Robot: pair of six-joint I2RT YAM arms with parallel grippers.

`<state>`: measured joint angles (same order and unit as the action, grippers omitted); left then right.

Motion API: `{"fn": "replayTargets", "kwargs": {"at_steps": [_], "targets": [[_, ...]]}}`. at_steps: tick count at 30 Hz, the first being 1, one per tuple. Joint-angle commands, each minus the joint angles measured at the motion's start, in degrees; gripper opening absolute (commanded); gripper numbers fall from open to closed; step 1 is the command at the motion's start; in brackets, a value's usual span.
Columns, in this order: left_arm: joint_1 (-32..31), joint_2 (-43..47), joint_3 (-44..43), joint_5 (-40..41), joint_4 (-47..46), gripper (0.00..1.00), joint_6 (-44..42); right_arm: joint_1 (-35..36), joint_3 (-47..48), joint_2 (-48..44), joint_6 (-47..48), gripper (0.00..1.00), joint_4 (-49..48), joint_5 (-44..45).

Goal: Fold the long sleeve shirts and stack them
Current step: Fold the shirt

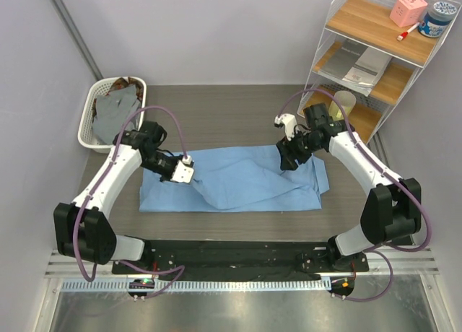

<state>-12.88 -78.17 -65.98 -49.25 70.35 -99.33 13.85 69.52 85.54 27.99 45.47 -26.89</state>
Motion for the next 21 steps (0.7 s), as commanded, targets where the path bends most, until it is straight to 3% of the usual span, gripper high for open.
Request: {"fn": "replayTargets", "kwargs": {"at_steps": [1, 15, 21], "targets": [[2.8, -0.5, 0.5, 0.7, 0.3, 0.0, -5.9, -0.5, -1.7, 0.6, 3.3, 0.6, 4.4, -2.3], [6.5, -5.1, 2.2, 3.5, -7.0, 0.0, -14.0, -0.5, -1.4, 8.3, 1.0, 0.48, 2.3, -3.9], [9.1, -7.3, 5.0, 9.4, -9.3, 0.03, -18.2, -0.4, -1.2, 7.8, 0.6, 0.43, 2.2, -1.9]]}}
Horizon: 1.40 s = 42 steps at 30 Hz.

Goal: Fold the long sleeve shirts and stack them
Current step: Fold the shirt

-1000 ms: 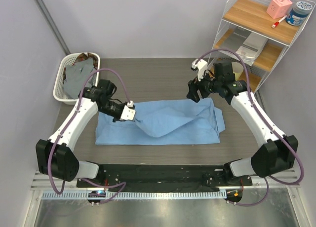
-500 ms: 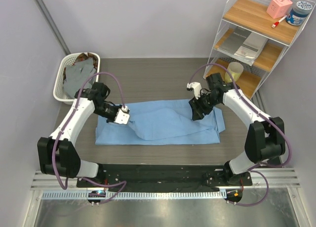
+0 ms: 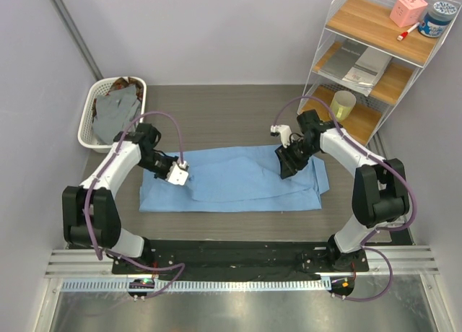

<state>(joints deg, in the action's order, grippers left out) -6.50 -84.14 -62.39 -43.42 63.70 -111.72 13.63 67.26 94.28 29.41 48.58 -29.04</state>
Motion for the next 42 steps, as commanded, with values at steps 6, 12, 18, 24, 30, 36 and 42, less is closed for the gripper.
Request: {"fn": "replayTargets", "kwargs": {"at_steps": [6, 12, 18, 24, 30, 36, 42], "targets": [[10.9, -1.5, 3.8, 9.7, -6.5, 0.33, -4.9, 0.0, 1.8, -4.8, -2.2, 0.43, 2.2, 0.8], [15.8, -0.2, -1.4, 5.6, -5.7, 0.55, 7.0, 1.6, -0.3, -6.9, -3.2, 0.41, 4.6, 5.7], [9.2, -1.6, -3.1, 7.3, -18.0, 0.66, 37.9, 5.4, -3.4, -4.2, -2.0, 0.39, 1.8, 12.1], [2.6, -8.8, -10.3, 13.8, -19.0, 0.77, 58.2, 5.7, -2.1, 4.5, -0.6, 0.35, -1.5, 17.5], [0.7, -15.8, -14.7, 25.0, -17.5, 0.8, 67.6, 7.2, 2.2, 12.3, 3.9, 0.35, -3.7, 23.0], [8.1, -4.0, -9.1, 17.8, -14.7, 1.0, 66.4, 10.0, 13.8, 22.2, 9.6, 0.35, -4.7, 26.3], [8.8, 8.6, -2.4, 20.2, -17.5, 1.0, 68.4, 14.8, 39.0, 37.8, 16.6, 0.35, -5.2, 30.9]]}}
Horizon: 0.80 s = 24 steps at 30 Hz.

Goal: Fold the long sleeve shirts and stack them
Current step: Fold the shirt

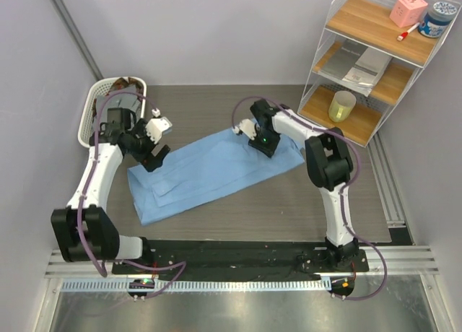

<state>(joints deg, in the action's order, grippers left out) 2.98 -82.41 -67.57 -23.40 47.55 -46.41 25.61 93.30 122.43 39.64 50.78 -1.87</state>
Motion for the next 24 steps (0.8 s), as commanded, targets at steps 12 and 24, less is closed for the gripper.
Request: {"fn": "replayTargets", "kwargs": {"at_steps": [12, 24], "targets": [[-2.3, -5.7, 1.1, 5.5, 4.3, 1.0, 0.5, -0.1, 31.1, 7.3, -5.5, 0.55, -7.0, -1.0], [-13.3, -14.4, 9.0, 21.0, -2.6, 1.0, -3.6, -4.2, 14.7, -7.9, -22.4, 0.71, -4.6, -18.0]]}}
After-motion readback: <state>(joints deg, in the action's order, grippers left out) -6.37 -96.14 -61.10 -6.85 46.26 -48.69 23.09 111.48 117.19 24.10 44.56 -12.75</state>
